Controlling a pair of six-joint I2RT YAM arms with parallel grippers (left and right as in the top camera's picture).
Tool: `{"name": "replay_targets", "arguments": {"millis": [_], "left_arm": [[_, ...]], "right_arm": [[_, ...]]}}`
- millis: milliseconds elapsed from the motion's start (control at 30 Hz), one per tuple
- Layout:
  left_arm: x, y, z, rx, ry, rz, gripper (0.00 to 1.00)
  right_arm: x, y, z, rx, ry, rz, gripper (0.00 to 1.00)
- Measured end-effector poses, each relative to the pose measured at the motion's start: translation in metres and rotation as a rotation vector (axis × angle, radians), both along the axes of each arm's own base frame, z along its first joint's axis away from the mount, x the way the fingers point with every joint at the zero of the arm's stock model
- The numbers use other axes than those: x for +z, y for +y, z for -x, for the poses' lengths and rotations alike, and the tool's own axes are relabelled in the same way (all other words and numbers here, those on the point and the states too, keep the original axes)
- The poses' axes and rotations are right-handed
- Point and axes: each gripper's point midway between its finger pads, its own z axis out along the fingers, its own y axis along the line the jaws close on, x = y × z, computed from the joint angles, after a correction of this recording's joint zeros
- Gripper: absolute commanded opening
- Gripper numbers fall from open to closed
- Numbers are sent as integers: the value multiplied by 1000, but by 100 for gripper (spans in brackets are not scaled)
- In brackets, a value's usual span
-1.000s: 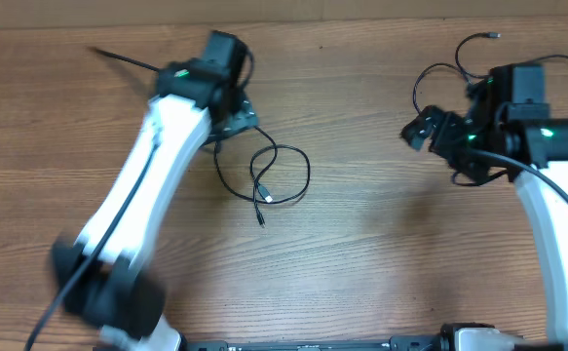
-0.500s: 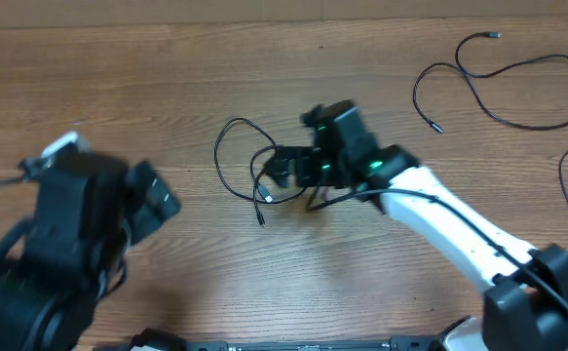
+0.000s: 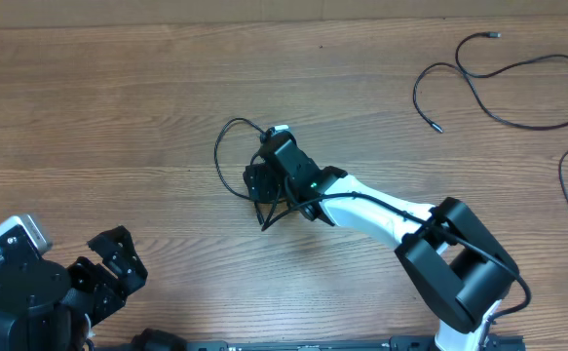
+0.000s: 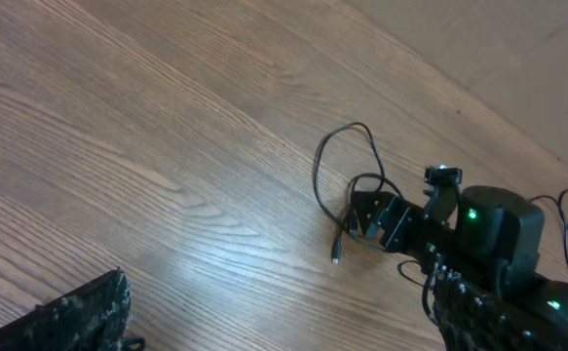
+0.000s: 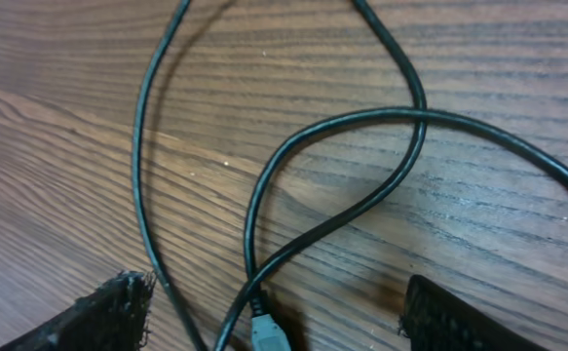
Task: Untangle cables
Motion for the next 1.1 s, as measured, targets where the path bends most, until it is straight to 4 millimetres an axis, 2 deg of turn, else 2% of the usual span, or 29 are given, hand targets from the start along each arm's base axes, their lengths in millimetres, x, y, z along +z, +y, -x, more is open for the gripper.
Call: {"name": "replay_targets", "arguments": {"millis": [100,167,233,267,300,467,700,767,900,933,1000,1100], "left_arm": [[0,0,0,-1,-1,2,100],[0,0,0,-1,-1,2,100],[0,0,0,-2,-1,2,100],[0,0,0,-2,0,2,100],[0,-1,0,-3,0,4,100],[0,-1,0,-5,1,5,100],[-1,-1,0,-7,4,6,100],[-1,-1,0,-7,4,6,99],[-1,-1,0,-7,4,6,99],[-1,-1,1,-7,4,6,100],[-1,-1,1,-7,4,6,100],[-1,-1,1,-7,4,6,100]], "right_arm": [[-11,2,0,5,9,7,74],[-26,5,2,30,6,31,70],[-28,14,5,56,-15,35,52],[-28,16,6,67,-22,38,47],[-32,19,8,67,-40,61,36],[-37,21,6,46,-105,126,4],[-39,14,3,17,-102,173,4],[-39,1,-2,-7,-75,214,4],[-37,-51,-16,-160,8,267,4],[-36,-75,-21,-230,39,297,4],[-35,-110,-24,-321,78,350,4],[-32,-174,-17,-460,137,486,4]]}}
